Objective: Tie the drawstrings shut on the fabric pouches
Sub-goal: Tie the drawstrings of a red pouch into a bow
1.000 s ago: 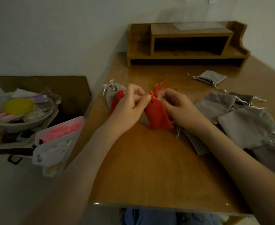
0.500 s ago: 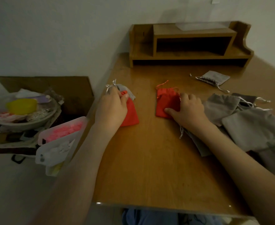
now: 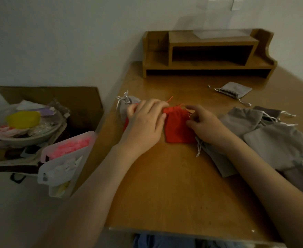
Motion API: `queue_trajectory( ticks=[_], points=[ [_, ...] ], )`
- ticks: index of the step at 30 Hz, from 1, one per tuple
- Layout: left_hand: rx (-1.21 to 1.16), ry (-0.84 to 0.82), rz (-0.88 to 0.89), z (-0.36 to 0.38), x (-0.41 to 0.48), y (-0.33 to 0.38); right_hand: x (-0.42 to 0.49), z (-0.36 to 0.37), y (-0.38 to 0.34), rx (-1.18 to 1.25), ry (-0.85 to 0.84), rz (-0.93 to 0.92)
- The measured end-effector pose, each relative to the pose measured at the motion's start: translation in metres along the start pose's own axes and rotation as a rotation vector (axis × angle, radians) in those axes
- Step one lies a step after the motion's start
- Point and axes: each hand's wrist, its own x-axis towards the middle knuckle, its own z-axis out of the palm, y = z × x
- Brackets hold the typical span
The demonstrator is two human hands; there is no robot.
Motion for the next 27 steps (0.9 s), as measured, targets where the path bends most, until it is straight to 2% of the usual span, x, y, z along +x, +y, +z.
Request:
queue_trajectory(
  ticks=[5, 10, 13, 16, 20, 22, 27],
  points=[
    [-0.029, -0.080, -0.096, 0.004, 0.001, 0.003, -0.010, -0.001, -0.013, 0.278, -0.068, -0.163],
    [-0.070, 0.009, -0.171, 0.006, 0.002, 0.002, -0.012, 0.000, -0.014, 0.312, -0.044, -0.222],
    [-0.161, -0.012, -0.158, 0.005, 0.003, 0.001, -0.011, 0.001, -0.014, 0.301, -0.005, -0.255],
    [-0.273, -0.047, -0.153, 0.004, 0.004, 0.004, -0.012, -0.001, -0.014, 0.310, -0.003, -0.252],
    [-0.372, -0.018, -0.135, 0.004, 0.002, 0.004, -0.015, -0.004, -0.017, 0.479, -0.133, -0.242],
    [-0.377, -0.013, -0.120, 0.004, 0.002, 0.003, -0.015, -0.003, -0.017, 0.488, -0.162, -0.219],
    [-0.461, 0.018, -0.129, 0.001, 0.003, 0.002, -0.012, -0.002, -0.013, 0.463, -0.111, -0.193]
  ],
)
